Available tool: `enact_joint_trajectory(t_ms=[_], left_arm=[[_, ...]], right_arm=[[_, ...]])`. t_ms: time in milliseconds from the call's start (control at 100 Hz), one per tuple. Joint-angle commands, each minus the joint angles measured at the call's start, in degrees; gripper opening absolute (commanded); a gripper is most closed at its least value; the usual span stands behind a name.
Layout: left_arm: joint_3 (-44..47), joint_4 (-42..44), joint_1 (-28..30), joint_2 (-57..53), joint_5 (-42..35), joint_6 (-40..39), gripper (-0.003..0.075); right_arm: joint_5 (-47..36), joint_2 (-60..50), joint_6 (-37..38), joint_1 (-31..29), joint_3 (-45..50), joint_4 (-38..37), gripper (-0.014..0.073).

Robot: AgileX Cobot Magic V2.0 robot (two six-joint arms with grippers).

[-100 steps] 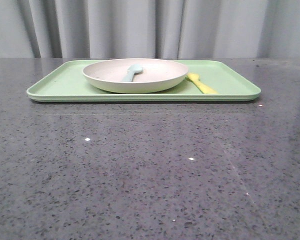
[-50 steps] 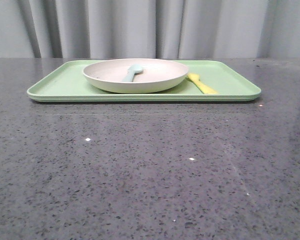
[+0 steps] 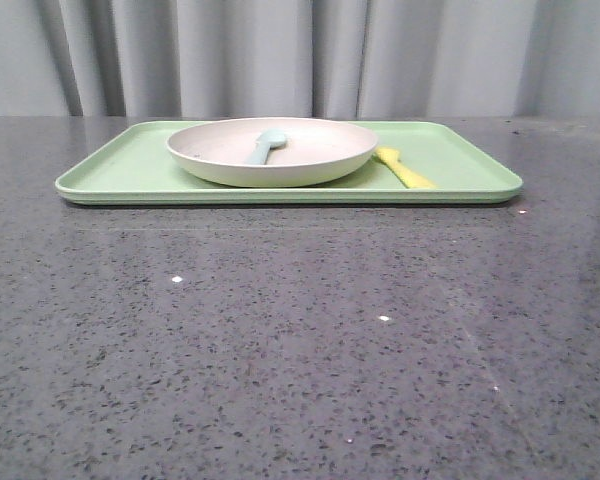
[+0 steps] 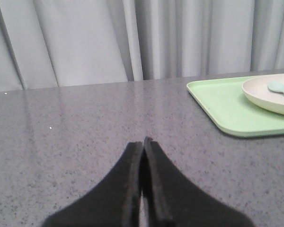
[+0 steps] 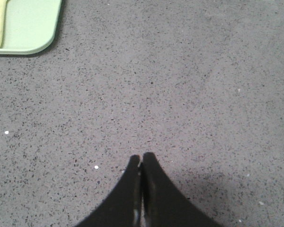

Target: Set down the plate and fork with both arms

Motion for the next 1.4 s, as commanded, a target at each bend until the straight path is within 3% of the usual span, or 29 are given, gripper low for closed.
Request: enact_joint_trajectory(t_ms=[0, 210, 1390], left_arm=[[-0.09, 0.74, -1.42, -1.74, -5.37, -0.61, -0.0020], [0.99, 1.76, -3.95, -1.74, -5.34, -0.61, -0.0020], [0.99, 1.76, -3.95, -1.74, -6.76, -0.61, -0.0020]], right_arm=[[-3.67, 0.26, -0.60, -0.42, -1.31, -1.85, -0.0120], [-3.61, 0.26, -0.60, -0.42, -1.31, -1.85, -0.0120], [-3.60, 0.26, -0.60, -0.42, -1.16, -1.88, -0.0120]])
